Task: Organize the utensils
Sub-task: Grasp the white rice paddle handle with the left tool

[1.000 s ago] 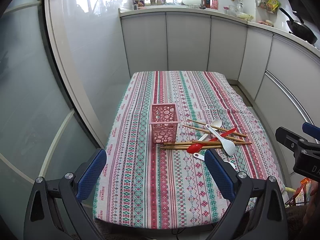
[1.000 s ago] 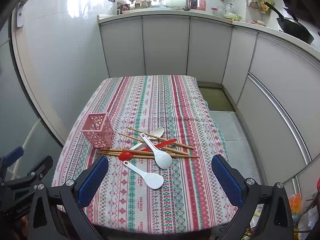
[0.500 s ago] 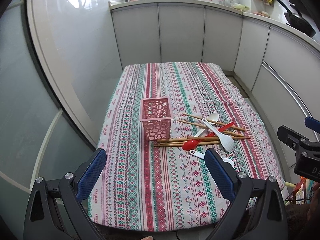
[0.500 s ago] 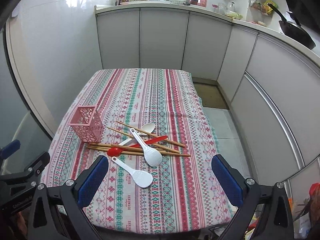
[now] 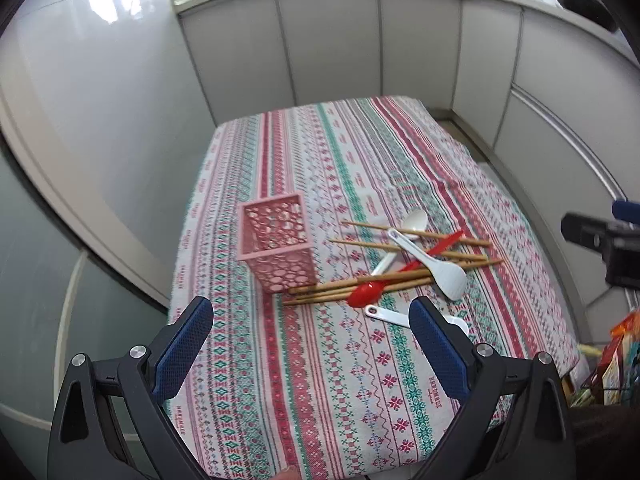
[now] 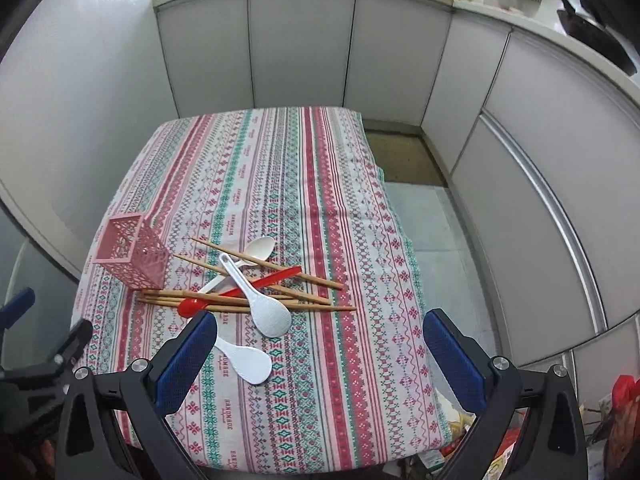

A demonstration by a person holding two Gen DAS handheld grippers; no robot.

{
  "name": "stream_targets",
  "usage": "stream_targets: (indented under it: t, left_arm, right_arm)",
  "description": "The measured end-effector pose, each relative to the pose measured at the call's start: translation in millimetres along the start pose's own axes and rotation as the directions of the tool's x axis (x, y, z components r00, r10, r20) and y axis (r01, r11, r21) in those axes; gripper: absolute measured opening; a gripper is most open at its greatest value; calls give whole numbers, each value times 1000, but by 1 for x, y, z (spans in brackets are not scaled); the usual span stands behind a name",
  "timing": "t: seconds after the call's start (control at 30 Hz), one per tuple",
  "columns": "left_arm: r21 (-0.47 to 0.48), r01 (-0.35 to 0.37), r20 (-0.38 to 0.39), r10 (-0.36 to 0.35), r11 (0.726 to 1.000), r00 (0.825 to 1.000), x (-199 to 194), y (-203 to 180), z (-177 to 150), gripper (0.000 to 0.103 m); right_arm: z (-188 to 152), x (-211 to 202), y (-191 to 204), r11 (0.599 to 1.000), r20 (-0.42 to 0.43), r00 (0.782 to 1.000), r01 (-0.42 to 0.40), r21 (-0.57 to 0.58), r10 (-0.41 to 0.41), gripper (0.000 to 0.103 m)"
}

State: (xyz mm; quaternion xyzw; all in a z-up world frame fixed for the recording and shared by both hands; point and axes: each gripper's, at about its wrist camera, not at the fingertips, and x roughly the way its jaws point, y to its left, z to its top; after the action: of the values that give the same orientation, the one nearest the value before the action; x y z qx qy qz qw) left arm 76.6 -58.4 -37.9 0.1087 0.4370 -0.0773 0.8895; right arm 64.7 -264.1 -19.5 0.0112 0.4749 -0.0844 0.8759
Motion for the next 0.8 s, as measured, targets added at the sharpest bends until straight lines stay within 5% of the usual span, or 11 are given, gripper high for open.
stream_targets:
  t: [0.23, 0.37, 0.63, 0.8]
  left_arm:
    - [125, 119, -151, -99, 985, 984, 53, -50, -15, 99]
    - [177, 193, -235, -149, 965, 960, 83, -82, -30, 85]
    - [228, 272, -298, -199, 935, 934, 117, -127, -55, 61]
    - [260, 291, -296, -211, 920, 932, 122, -148, -61, 57]
  right_arm:
    - [-14, 47, -32, 997, -129, 989, -61, 52, 67, 103]
    - [-25, 70, -53, 991, -190, 975, -96, 89, 112, 100]
    - [-51, 103, -88, 975, -287, 942, -128, 181, 176, 98]
    - [-60, 115, -106, 967, -319, 929, -120, 223, 189, 98]
